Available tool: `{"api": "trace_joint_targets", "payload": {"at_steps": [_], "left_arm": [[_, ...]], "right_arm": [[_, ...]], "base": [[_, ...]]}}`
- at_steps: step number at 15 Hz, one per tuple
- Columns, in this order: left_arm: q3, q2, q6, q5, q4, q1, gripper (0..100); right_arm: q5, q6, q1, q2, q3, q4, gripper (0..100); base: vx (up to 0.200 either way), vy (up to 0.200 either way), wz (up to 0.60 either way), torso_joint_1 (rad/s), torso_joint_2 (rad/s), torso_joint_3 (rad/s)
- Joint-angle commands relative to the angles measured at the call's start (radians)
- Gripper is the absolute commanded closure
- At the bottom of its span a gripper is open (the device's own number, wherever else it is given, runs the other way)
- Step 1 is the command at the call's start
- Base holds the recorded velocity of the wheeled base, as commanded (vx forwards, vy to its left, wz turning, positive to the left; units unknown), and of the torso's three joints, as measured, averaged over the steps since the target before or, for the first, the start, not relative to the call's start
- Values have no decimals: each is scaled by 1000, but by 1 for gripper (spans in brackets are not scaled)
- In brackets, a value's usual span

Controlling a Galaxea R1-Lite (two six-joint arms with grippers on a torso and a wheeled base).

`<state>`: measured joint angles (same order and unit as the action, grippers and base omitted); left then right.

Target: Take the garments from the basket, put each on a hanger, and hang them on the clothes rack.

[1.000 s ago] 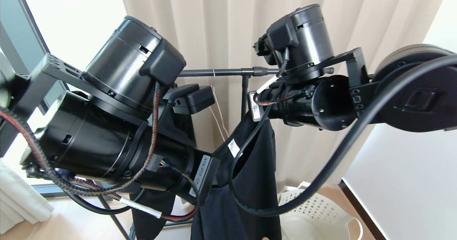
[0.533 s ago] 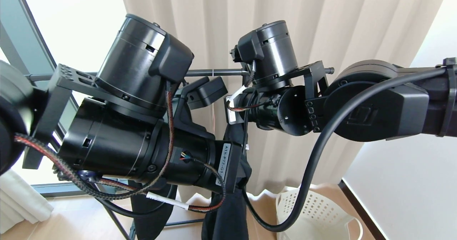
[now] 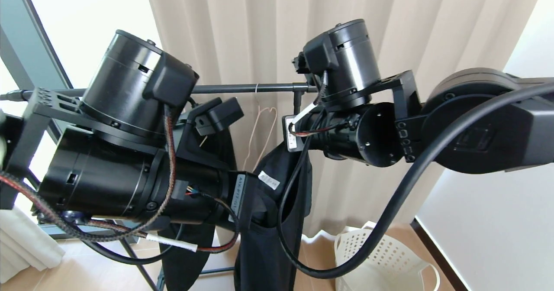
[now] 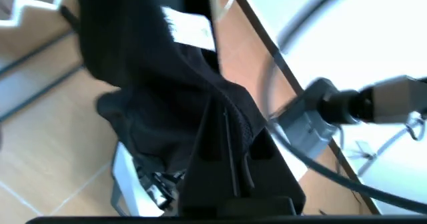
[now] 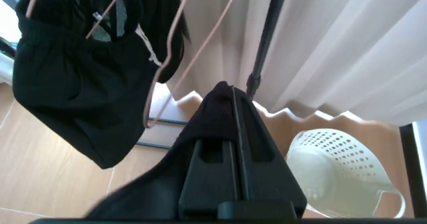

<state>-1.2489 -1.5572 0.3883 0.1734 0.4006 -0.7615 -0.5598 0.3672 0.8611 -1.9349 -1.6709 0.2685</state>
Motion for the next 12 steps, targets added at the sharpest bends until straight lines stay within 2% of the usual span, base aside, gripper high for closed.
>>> {"api": "trace_joint_targets", "payload": {"at_steps": [1,4,7,9,11,12], "left_arm": [[6,17,-45,-23,-5,73,100],[-103,-83,-72,-55,-6,113,100],[-213,-173,-108,-60,-5,139,100],[-231,-190,-140,-60,-5,142,100],[-247,-211,-221,-60,-8,157,100],[-265,-218,-227,-60,-8,159,100]], "right_arm": [[-3,-1,-42,149,118,-2,100],[-5,-4,-42,263,243,-2,100],[-12,-2,-40,310,333,-3,100],[-26,-2,-40,320,364,-6,100],[-45,-2,-31,318,379,-6,100],[-51,-4,-24,315,378,-6,100]], "base": [[0,0,0,0,0,0],[0,0,0,0,0,0],[0,0,0,0,0,0],[0,0,0,0,0,0],[0,0,0,0,0,0],[0,0,0,0,0,0]]}}
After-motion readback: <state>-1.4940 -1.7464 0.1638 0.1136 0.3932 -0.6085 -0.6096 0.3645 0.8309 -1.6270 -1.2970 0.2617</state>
